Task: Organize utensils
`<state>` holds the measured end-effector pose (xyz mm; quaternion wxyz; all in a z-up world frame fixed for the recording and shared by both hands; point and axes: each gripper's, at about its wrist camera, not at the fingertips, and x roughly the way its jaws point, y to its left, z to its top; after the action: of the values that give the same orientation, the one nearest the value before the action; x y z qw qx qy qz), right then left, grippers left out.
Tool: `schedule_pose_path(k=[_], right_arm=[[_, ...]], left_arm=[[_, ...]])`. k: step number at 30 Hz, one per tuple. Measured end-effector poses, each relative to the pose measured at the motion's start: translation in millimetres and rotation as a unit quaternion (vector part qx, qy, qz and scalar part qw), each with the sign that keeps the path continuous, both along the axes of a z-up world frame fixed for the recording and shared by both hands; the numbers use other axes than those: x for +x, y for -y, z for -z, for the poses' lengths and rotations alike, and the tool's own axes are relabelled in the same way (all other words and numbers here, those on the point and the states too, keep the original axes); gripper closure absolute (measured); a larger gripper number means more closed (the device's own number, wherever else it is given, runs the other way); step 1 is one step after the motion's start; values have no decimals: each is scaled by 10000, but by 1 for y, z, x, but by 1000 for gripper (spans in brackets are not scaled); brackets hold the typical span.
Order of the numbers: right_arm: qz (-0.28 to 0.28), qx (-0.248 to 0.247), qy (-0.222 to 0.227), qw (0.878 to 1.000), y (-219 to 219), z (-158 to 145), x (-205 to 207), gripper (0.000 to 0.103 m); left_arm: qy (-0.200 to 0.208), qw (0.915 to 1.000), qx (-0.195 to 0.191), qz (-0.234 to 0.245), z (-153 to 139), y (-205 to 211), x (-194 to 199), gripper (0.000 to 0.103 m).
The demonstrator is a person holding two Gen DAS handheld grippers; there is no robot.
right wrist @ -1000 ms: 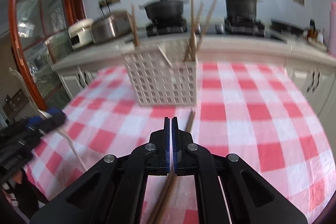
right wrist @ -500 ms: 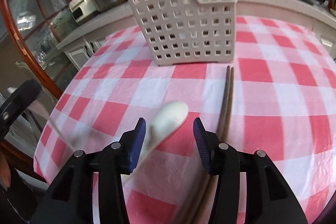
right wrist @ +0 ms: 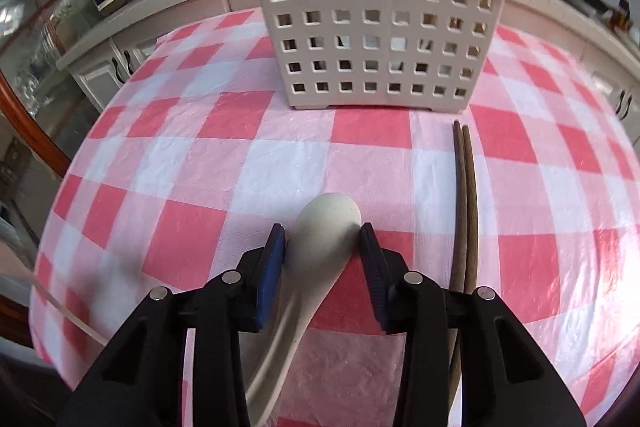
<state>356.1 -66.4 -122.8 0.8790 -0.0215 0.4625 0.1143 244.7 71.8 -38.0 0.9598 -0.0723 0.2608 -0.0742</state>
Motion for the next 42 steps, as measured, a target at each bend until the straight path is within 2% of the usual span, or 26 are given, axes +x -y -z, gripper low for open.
schedule_pose_path(k=[7,15,32,42], right_arm=[[-79,641,831,9944,21,-29,-18,70],[22,872,1527,9844,53,-60,-40,71],[169,1056,1910,9758,85,-82,-46,73],[236,1014,2179,9704,95,-113,-21,73]], left_arm=[[17,10000,23,-10,-2,-2,-2,74],[9,9999,90,114,-7,13,1,74],[80,9991,337,232,-22,38,17,74],[322,9978,398,425,-61,54,48,74]])
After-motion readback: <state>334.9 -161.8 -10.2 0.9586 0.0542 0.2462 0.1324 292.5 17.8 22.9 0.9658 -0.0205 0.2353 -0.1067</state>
